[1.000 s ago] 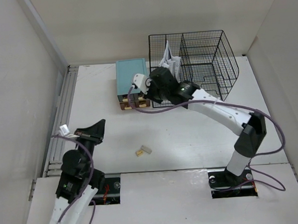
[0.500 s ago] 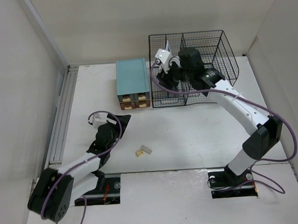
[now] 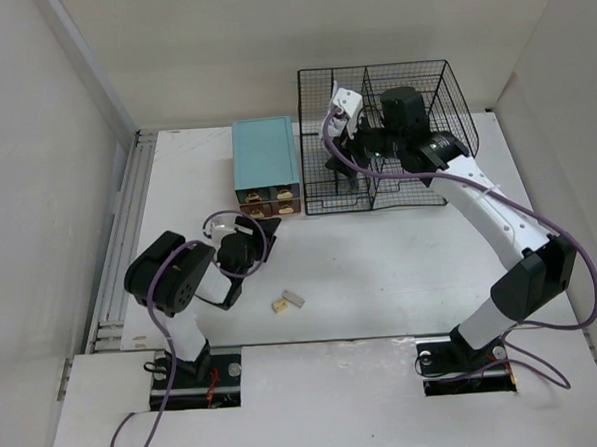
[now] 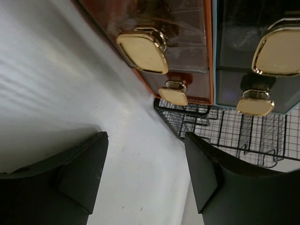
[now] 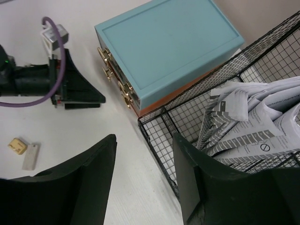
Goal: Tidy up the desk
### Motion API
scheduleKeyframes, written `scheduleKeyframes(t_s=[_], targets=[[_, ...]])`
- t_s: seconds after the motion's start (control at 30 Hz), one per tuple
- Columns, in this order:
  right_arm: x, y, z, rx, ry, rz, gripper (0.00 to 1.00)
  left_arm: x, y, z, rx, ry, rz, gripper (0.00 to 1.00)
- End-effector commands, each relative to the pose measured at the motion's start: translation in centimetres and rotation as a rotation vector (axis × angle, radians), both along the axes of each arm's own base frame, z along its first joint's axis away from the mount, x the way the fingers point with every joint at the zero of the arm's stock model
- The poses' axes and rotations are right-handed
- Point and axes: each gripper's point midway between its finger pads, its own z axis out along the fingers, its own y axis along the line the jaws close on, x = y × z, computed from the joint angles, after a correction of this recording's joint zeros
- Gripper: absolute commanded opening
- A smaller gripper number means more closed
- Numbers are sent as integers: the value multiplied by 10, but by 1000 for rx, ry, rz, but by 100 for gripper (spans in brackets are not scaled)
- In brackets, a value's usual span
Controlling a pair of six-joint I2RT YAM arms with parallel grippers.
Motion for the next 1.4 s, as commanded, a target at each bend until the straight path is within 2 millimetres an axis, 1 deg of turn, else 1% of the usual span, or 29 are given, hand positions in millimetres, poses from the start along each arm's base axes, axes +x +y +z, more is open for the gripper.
scheduleKeyframes(t_s=[0.0,0.07,0.13,0.17,0.27,0.3,0.33,0.37,0.43,0.5,0.57,0.67,0.7,0.77,0.83,0.87,0.9,0.93,0.97,1.0,1.03,1.1,1.13,1.17,1.2,1.23,1.27,1.3,1.37], targets=[[-11,2,29,76,-56,49,57,22,-19,51,-136,-194,-7,64],[-13,3,25,75,-44,57,57,26,-24,45,-152,-189,-1,64],[-15,4,25,79,-42,67,57,34,-26,48,-172,-212,9,64],[-15,4,25,79,-42,67,57,38,-26,41,-179,-192,22,64],[-16,5,22,78,-32,75,57,47,-32,43,-194,-202,33,64],[-16,5,22,78,-32,75,57,50,-32,39,-189,-198,42,64],[-17,5,18,74,-24,75,57,56,-32,45,-195,-216,58,64],[-17,5,18,74,-24,75,57,56,-30,39,-194,-202,71,64],[-17,6,16,78,-22,83,57,61,-29,35,-190,-200,83,58],[-19,5,19,81,-30,83,57,67,-31,39,-202,-205,96,49],[-19,5,20,81,-30,83,57,66,-30,32,-191,-188,96,34],[-19,5,20,81,-30,83,57,67,-29,33,-200,-186,109,23],[-20,6,20,85,-28,92,57,68,-27,33,-198,-188,120,16],[-21,6,16,81,-20,91,57,68,-29,36,-206,-197,110,8],[-23,7,16,85,-18,102,57,60,-29,33,-205,-193,101,1],[-23,7,12,81,-8,102,57,56,-27,34,-207,-197,101,1],[-28,10,13,90,-11,143,57,47,-34,40,-217,-206,76,0],[-32,11,5,80,17,162,58,33,-32,31,-212,-175,68,0],[-34,12,4,74,10,185,58,24,-33,31,-221,-169,56,0],[-36,14,2,74,11,210,58,12,-39,40,-261,-183,39,0],[-37,13,-1,66,16,213,58,-6,-35,29,-253,-144,27,0],[-41,18,-6,52,14,247,60,-23,-34,34,-282,-146,27,0],[-45,20,-8,48,24,256,60,-36,-40,35,-296,-138,3,0],[-45,20,-8,48,24,256,60,-47,-37,30,-296,-110,3,0],[-48,22,-9,39,23,270,61,-54,-39,27,-288,-97,-11,2],[-47,23,-14,36,32,270,61,-56,-38,29,-300,-95,-7,2],[-50,26,-12,35,34,279,63,-60,-40,32,-306,-100,-18,4],[-48,27,-17,27,38,282,65,-60,-40,32,-306,-100,-18,9],[-49,30,-18,24,45,291,68,-60,-38,25,-281,-80,-24,36]])
